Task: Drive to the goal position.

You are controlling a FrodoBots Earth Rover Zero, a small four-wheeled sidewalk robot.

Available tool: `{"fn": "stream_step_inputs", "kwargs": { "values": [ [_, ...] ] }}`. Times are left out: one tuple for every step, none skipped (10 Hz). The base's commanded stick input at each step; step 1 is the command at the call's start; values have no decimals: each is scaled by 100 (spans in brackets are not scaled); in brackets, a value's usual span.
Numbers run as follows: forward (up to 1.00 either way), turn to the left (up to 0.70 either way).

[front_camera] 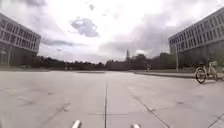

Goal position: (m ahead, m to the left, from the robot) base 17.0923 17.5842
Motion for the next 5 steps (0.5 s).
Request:
{"fn": "stream_step_inputs", "kwargs": {
  "values": [
    [100, 0],
    [100, 0],
    [100, 0],
    [100, 0],
    [100, 0]
  ]
}}
